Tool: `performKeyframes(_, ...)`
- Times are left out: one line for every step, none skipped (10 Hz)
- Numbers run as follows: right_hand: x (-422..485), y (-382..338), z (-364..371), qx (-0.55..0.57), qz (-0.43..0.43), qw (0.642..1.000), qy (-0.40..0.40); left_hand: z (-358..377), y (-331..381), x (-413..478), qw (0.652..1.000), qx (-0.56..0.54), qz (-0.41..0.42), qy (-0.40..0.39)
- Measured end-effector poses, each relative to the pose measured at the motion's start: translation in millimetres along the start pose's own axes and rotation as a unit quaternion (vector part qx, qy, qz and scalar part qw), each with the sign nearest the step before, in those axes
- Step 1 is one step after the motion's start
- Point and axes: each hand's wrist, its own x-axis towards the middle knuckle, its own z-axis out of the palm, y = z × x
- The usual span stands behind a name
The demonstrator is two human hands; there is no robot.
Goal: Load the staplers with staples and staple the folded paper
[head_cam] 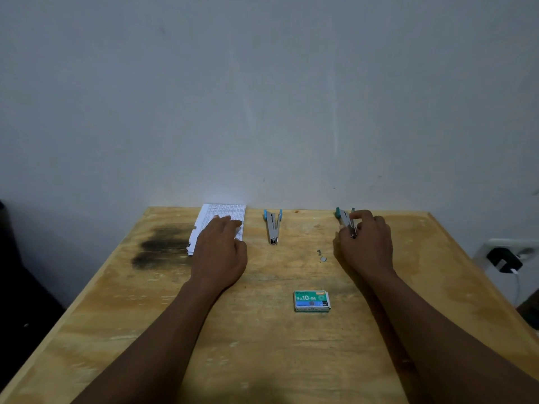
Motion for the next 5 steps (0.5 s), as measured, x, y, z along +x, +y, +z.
performKeyframes(-0.3, -1.7, -1.8, 0.027, 0.015, 1.0, 0.008, -1.3, 2.6, -0.4, 1.0, -0.005, 0.006, 0.014)
performKeyframes(-1.6, -2.5, -3.7, 0.046, 0.027, 0.999, 0.001, -1.0, 5.3, -0.8, 0.999, -0.004, 0.026, 0.03)
performKeyframes(-4.9, -0.9, -10.3, 0.033, 0.02, 0.998, -0.042, -4.1, 8.0, 0.2, 0.999, 0.017, 0.025, 0.013)
performKeyframes(-7.7, 2.6, -18.9, 0.008, 0.0, 0.995, -0.098, -7.8, 5.5, 0.3, 0.997, 0.053, 0.036, -0.03)
performKeyframes(4.0, -5.6, -37.5, -0.037, -0.003, 0.987, -0.155, -26.3, 16.2, 12.6, 0.996, 0.072, 0.034, -0.026)
